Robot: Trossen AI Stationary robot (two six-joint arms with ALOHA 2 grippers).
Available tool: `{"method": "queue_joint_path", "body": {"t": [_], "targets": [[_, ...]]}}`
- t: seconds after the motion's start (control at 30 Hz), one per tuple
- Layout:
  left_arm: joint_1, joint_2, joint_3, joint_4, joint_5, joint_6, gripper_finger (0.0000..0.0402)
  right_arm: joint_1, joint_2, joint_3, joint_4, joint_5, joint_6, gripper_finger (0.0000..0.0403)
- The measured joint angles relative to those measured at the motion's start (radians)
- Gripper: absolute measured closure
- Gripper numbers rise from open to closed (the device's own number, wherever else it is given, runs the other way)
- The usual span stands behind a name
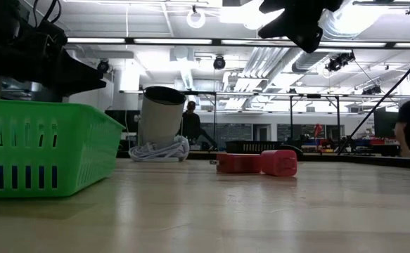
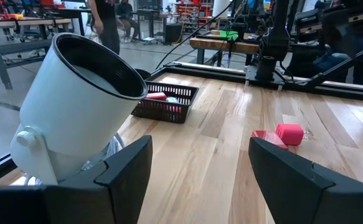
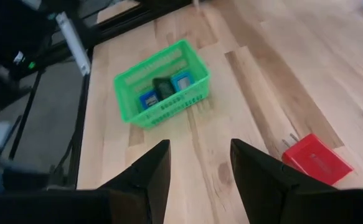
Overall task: Pick & Place Office items
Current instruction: Put the light pink charger adapter into the black bin
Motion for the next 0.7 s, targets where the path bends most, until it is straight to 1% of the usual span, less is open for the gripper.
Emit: {"method": "queue_joint_path", "body": {"t": [0.2,0.43,0.57,0.7], "targets": [[0.0,0.0,0.0,0.0,0.0,0.0,0.0143,-0.034,0.0,0.0,0.021,0.077,0.087,0.025],[0.0,0.0,0.0,0.0,0.002,0.0,0.0143,-0.106,0.0,0.004,0.084,0.079,0.058,0.025],[0.0,0.0,0.0,0.0,0.002,0.0,0.0143,-0.131,0.013,0.076,0.024,0.079,0.055,0.025],[0.0,0.0,0.0,0.0,0.002,0.0,0.0143,-0.148,0.06,0.218,-0.151,0.081,0.032,0.025]]}}
